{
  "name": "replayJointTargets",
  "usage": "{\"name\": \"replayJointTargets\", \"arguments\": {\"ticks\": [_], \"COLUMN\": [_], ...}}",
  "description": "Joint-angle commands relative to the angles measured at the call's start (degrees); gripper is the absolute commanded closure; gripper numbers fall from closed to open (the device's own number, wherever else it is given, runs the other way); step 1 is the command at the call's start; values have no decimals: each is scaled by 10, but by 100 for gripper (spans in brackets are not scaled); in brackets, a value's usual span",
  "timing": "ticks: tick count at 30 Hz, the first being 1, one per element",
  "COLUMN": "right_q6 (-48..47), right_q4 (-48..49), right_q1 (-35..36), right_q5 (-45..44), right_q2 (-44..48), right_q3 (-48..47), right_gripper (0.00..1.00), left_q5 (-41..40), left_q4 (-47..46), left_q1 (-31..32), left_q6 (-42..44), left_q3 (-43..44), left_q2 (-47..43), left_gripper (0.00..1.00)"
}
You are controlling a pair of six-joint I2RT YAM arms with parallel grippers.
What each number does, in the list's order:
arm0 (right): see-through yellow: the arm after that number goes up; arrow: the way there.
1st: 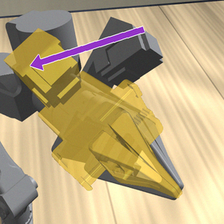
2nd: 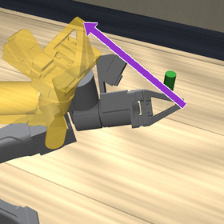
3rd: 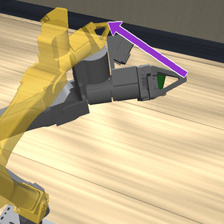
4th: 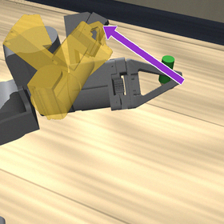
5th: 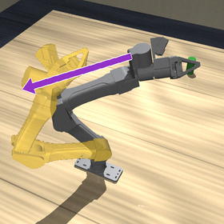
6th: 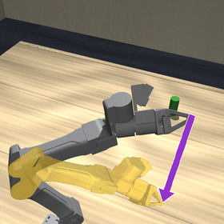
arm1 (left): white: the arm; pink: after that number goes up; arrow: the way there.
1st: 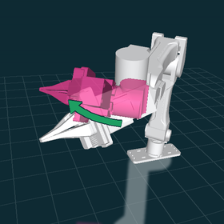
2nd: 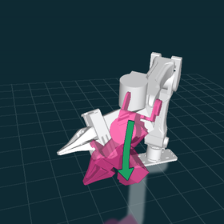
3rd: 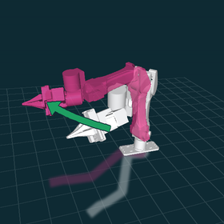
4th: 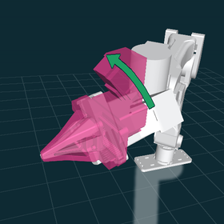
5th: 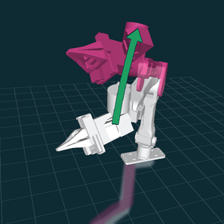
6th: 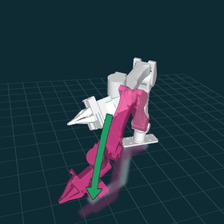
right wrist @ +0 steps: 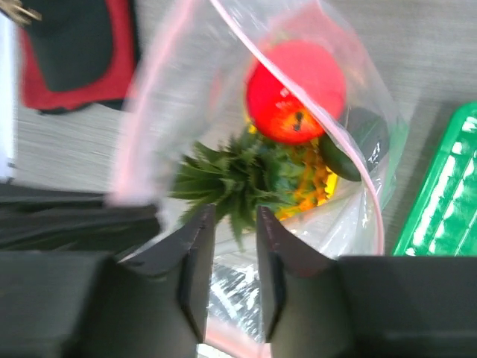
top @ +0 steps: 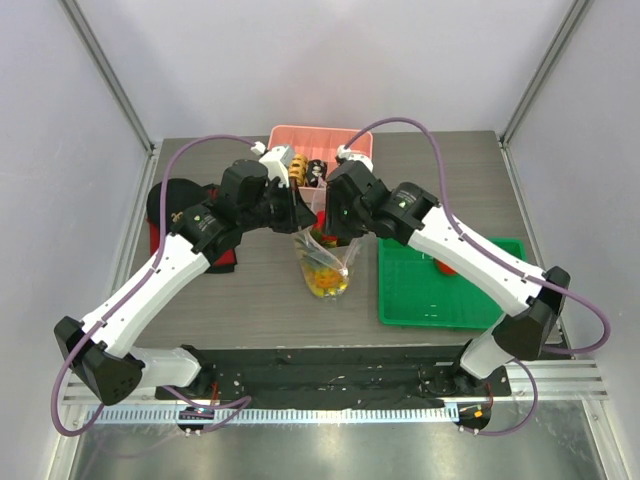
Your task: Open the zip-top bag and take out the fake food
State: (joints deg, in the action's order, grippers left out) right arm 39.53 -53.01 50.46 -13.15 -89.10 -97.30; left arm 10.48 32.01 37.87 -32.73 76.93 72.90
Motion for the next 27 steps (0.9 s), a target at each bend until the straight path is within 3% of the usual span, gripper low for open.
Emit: {"name": "replayJointTargets", "arguments": {"ticks": [1, 4, 9, 12, 20, 23, 24, 27], "right_q6": [-24, -42, -74, -93, -111, -125, -127, -128], "right_q4": [44, 105, 201, 229, 337, 364, 367, 368], "right_q1": [-6, -11, -19, -20, -19, -19, -20, -22], "right_q5": [24, 55, 107, 110, 121, 107, 103, 89], "right_q2": [3, 10, 23, 23, 4, 14, 15, 24], "right_q3": [59, 112, 163, 174, 210, 228, 228, 229], "right_gripper": [57, 45, 38, 28, 30, 42, 59, 89], "left_q5": [-9, -8, 2, 5, 13, 8, 6, -11], "left_q4": [-17, -16, -15, -12, -14, -10, -5, 3], "left_q1": [0, 0, 0, 1, 1, 1, 1, 1], "left_q6": [-2, -3, -7, -8, -15, -14, -11, -10], "left_q3": [5, 6, 6, 3, -3, -3, -2, -3], "left_q2": [-19, -20, -17, -17, -22, -24, -26, -29], "left_gripper": [100, 100, 100, 100, 100, 100, 100, 100]}}
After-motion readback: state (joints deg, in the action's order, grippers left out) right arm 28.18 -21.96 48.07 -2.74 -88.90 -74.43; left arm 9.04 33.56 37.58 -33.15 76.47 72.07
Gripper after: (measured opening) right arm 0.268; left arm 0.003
